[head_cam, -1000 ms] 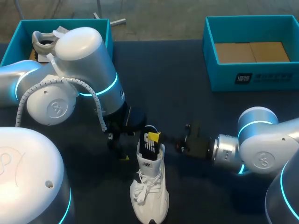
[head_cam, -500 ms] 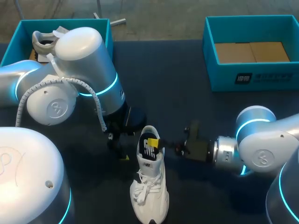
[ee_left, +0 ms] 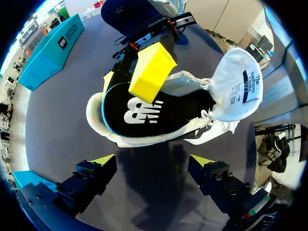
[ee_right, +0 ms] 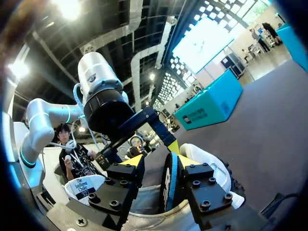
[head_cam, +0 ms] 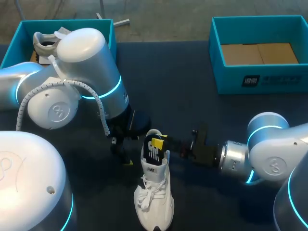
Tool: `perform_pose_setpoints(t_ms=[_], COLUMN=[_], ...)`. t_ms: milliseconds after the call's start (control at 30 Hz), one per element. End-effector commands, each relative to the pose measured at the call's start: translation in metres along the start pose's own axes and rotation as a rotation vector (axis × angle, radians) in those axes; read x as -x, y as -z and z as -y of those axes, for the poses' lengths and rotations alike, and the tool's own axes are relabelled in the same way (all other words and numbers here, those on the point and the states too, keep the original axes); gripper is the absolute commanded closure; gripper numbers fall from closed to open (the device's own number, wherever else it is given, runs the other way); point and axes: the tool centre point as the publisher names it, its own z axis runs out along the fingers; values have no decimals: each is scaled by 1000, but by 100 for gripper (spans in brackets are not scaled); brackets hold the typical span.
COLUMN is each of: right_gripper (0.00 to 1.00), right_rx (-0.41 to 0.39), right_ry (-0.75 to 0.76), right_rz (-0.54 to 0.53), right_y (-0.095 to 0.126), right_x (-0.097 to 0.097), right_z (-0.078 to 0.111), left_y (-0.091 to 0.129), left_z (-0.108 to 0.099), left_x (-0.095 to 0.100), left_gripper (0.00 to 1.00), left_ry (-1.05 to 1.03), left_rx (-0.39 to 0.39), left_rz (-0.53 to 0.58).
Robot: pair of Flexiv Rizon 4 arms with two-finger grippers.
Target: Take the shoe out of the shoebox, open the shoe tongue, remove and reinsert the insole, then place the shoe into the shoebox
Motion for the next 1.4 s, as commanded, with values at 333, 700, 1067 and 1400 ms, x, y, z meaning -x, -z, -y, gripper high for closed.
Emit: perform_pose_setpoints(t_ms=[333,700,1067,1400], right_gripper=[100,100,58,53], right_rx=[-29,-84,-41,-54], right_ry=[-63,-111,-4,24], right_rz=[10,10,3,6], right_y=[1,2,1,6], right_x=[7,6,1,-2], right_z=[6,20,-4,-12], left_y=[-1,-1,-1,-1], left_z=[1,1,1,1], left_x=[0,0,0,0], left_gripper=[0,0,0,0], left_ry=[1,1,1,1], left_rx=[2,2,2,2], left_rz=[1,1,1,1])
